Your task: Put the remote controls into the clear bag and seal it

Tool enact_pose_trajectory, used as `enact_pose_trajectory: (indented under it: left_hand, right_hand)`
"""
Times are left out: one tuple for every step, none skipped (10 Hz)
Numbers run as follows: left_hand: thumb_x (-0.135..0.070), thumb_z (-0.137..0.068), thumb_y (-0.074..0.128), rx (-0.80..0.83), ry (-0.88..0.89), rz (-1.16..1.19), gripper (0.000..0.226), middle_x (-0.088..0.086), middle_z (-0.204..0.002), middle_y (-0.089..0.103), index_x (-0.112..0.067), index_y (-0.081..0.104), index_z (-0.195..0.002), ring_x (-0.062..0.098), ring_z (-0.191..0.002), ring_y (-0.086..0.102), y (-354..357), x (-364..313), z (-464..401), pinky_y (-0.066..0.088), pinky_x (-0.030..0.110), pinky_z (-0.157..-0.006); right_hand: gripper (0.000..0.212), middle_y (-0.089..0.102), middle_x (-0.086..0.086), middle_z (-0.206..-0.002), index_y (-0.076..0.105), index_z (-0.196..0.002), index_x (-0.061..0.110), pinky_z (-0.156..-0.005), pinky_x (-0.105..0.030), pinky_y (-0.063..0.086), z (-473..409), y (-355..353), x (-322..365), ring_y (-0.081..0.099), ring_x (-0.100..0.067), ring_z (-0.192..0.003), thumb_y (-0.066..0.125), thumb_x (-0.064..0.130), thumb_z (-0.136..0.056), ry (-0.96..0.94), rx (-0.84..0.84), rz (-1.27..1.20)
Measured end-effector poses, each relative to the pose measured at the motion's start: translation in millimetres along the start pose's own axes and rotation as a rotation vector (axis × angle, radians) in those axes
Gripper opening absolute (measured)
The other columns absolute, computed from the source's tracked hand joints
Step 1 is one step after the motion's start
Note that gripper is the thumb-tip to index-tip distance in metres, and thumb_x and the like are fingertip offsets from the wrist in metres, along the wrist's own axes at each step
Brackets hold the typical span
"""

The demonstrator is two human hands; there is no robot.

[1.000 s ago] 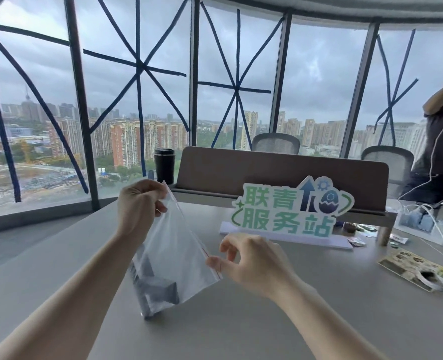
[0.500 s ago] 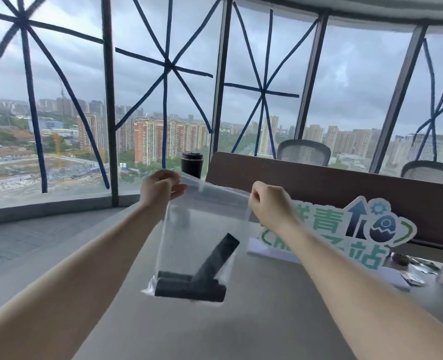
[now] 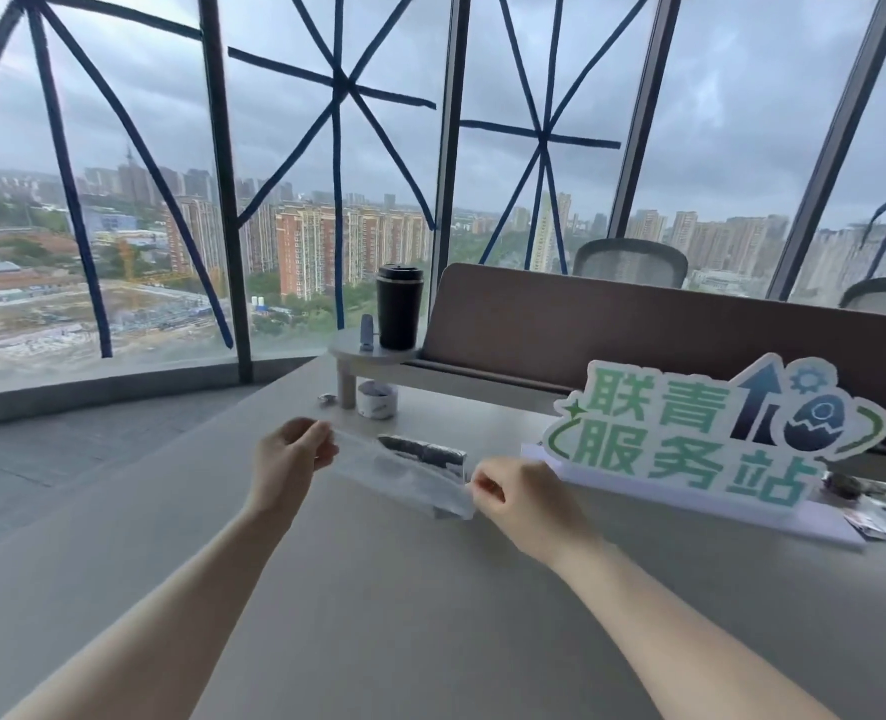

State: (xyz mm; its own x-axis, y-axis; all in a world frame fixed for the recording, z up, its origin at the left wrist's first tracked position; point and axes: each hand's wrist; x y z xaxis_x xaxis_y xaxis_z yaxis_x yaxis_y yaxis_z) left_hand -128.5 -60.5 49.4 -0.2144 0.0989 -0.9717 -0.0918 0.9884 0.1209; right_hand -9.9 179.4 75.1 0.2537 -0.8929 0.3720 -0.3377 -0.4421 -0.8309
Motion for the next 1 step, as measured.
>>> enact_pose_trajectory:
  left_hand:
    - [-0.014,-0.087,0.056,-0.055,0.022,-0.188,0.015,0.008,-0.072,0.066,-0.01,0.071,-0.087,0.023,-0.062,0.058,-20.3,13.1,29.3,0.046,0.031,-0.06]
  right_hand:
    - [0.023,0.07,0.001,-0.068,0.066,-0.075,0.019,-0.061,-0.028,0.046,24.2,-6.4,-1.9,0.061,-0.016,-0.064,0.058,0.032,-0.092,0.125,0.004,-0.167]
Point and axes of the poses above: each hand's wrist, its own z-axis away from the middle knuckle, its own y-axis out of the palm, x = y × z
